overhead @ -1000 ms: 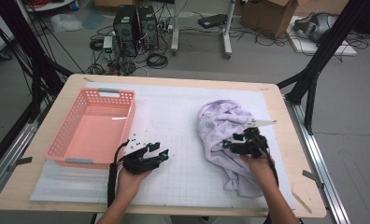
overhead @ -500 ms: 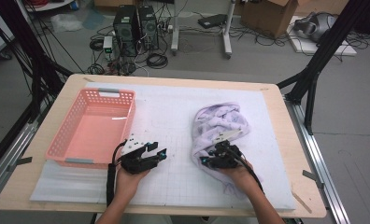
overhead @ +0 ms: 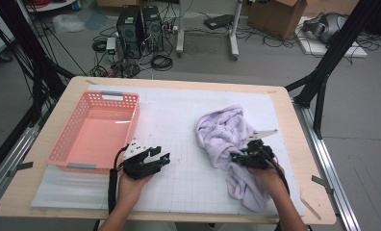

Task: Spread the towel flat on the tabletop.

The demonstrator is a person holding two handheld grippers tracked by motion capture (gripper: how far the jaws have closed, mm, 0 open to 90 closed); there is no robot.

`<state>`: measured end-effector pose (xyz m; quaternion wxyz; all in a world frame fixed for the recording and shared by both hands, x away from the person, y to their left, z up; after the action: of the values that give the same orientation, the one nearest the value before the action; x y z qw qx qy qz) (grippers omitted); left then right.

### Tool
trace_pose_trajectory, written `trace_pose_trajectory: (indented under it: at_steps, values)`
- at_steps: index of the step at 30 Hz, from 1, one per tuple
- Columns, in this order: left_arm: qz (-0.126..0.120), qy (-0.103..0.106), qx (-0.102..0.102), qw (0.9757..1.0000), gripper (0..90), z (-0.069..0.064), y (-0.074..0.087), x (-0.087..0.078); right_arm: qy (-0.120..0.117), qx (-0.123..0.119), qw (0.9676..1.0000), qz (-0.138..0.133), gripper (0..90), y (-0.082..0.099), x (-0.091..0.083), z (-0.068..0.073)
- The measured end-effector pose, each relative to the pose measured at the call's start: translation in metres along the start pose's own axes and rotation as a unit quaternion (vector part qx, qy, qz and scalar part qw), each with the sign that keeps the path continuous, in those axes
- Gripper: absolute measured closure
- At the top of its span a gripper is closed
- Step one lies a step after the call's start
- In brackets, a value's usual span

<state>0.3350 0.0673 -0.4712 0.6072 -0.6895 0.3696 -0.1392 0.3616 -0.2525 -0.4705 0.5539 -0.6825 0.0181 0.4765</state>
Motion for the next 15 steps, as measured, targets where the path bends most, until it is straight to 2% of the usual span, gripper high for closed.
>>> trace_pose_trajectory:
  at_steps: [2,3,4,6,9,12,15]
  values:
    - [0.004,0.003,0.002,1.0000,51.7,-0.002,0.001,0.001,0.050,0.007,0.9987,0.009,67.0,0.008,-0.009,-0.017]
    - [0.005,0.004,0.002,1.0000,51.7,-0.002,0.002,0.002,0.069,0.012,0.9975,0.008,63.4,0.010,-0.013,-0.023]
    - [0.005,0.004,0.002,1.0000,51.7,-0.003,0.002,0.002,0.074,0.018,0.9971,0.000,60.3,0.011,-0.018,-0.027]
    - [0.007,0.004,0.003,1.0000,51.7,-0.004,0.003,0.004,0.066,0.032,0.9969,-0.027,54.0,0.008,-0.026,-0.027]
    - [0.007,0.005,0.004,1.0000,51.7,-0.004,0.003,0.004,0.061,0.017,0.9962,-0.061,53.6,-0.005,-0.037,-0.016]
    - [0.006,0.006,0.004,1.0000,51.8,-0.005,0.003,0.004,0.033,-0.021,0.9960,-0.080,55.3,-0.019,-0.037,0.008]
    - [0.007,0.008,0.006,0.9999,51.8,-0.005,0.003,0.004,-0.020,-0.034,0.9961,-0.079,56.2,-0.027,-0.028,0.035]
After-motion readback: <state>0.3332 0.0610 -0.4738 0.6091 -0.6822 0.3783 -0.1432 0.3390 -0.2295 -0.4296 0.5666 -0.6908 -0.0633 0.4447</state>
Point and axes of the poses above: each handheld gripper's, and its own axes: x roughly forward along the jaws, y roughly out of its underside, z roughly to its left, the point moved 7 cm from there along x, roughly forward along the jaws, and after that the axes turned 6 degrees about -z, right-handed, at the moved point
